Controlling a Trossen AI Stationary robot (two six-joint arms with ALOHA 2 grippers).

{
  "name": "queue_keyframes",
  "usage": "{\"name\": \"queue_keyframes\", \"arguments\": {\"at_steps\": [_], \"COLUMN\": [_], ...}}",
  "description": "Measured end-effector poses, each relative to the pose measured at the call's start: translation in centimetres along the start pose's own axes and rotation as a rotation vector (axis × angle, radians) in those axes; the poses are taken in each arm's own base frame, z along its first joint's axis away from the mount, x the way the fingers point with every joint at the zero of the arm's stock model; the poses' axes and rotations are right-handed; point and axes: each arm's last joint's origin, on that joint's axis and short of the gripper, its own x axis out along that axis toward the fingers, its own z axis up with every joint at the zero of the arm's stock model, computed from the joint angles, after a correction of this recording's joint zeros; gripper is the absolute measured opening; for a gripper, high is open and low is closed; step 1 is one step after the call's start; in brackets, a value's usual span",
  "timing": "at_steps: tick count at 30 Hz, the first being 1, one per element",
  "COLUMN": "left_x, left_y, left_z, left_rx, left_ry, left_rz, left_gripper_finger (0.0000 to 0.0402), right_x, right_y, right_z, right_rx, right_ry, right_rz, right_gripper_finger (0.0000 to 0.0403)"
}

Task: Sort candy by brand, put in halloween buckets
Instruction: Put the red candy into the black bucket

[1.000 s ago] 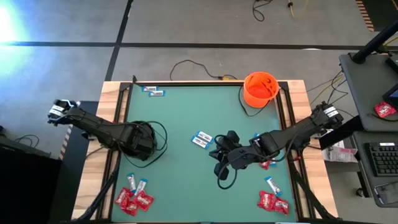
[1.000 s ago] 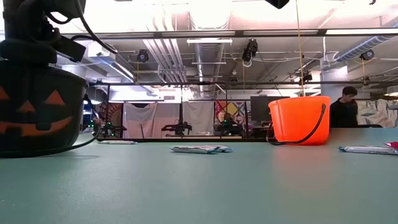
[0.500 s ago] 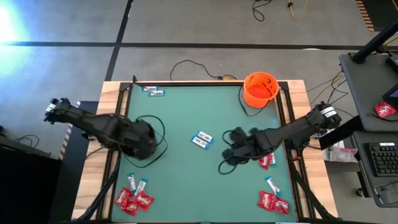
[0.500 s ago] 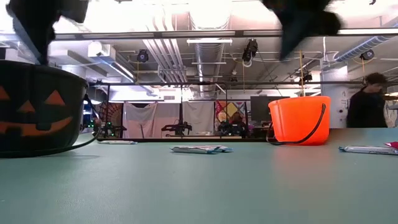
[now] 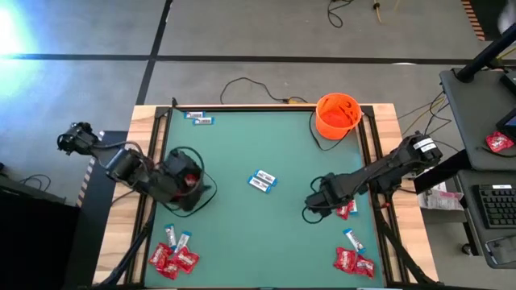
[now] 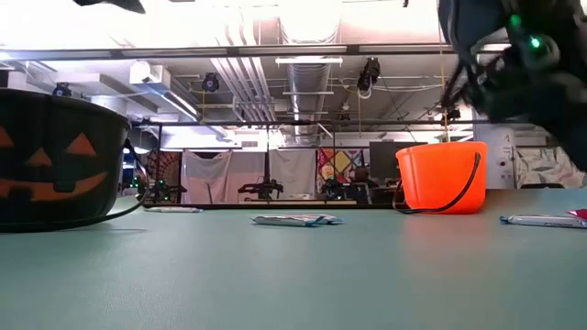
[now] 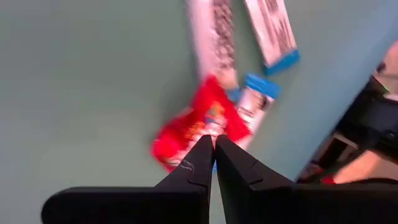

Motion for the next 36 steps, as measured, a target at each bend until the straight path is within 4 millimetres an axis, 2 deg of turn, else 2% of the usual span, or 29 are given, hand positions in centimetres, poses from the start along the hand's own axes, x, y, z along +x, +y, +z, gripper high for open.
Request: {"name": "queue_keyframes", "arguments": {"at_steps": [5,10,15,20,24,27,31,36], "left_x": [1.3,2.3,2.6,3.5,5.5,7.2,9.4,12.7], "left_y": [-1.2,-1.6,-2.6,-4.0,-5.6,-6.9,-7.8,-7.9], "left_z": [-0.3,-1.1,-2.2,-3.5,-4.3,-5.0,-5.7,-6.9], "left_rx": [0.022,0.017,0.007,0.054,0.056,0.083,0.075,0.140], "left_ry": [-0.030,-0.001,0.027,0.040,0.049,0.043,0.053,0.125], "left_rz": [-0.037,-0.014,-0.025,-0.005,0.004,-0.007,0.019,0.097], "left_gripper_finger": [0.0297,0.0297,0.0297,0.0297,0.0297,0.0297,0.0298,0.0298], "right_x": [2.5,4.5,5.3,3.1,0.9,-1.4,-4.1,-7.2], "right_y": [-1.0,-0.7,1.3,5.3,8.5,10.0,10.0,8.9], "right_z": [0.6,0.8,1.0,1.7,2.7,3.2,3.0,1.7], "right_rx": [0.018,0.026,0.019,0.039,-0.029,-0.098,-0.117,-0.182], "right_ry": [0.083,0.105,0.147,0.001,-0.190,-0.299,-0.405,-0.473], "right_rz": [-0.066,-0.034,0.125,0.507,0.839,1.016,1.011,0.856], "right_gripper_finger": [0.0013,0.0013,0.0013,0.0013,0.0013,0.0013,0.0013,0.0013]}}
